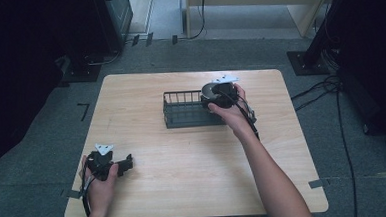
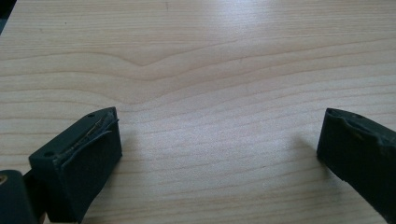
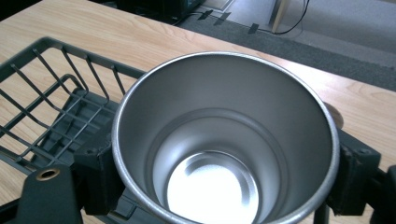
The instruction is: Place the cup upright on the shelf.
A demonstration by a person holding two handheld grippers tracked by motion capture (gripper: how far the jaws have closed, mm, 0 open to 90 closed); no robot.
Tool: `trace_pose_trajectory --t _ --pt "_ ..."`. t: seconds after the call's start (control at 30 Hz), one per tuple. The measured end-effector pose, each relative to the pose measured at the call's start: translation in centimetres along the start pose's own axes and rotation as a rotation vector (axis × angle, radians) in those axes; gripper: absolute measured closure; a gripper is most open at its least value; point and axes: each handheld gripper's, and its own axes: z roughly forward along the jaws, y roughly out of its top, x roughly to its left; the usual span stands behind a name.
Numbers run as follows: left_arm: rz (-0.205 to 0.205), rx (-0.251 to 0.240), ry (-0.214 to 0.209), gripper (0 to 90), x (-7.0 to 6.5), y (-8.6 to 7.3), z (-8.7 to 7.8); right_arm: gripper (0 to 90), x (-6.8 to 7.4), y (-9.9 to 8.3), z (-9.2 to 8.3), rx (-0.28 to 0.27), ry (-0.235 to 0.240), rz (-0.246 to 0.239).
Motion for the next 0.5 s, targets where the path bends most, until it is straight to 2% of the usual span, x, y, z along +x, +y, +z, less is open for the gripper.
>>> trace_pose_trajectory --t 0.5 --pt "0.001 0.0 -0.001 0.1 0.0 0.0 0.0 16.8 -0.04 -0.78 0.46 0.023 0.016 0.004"
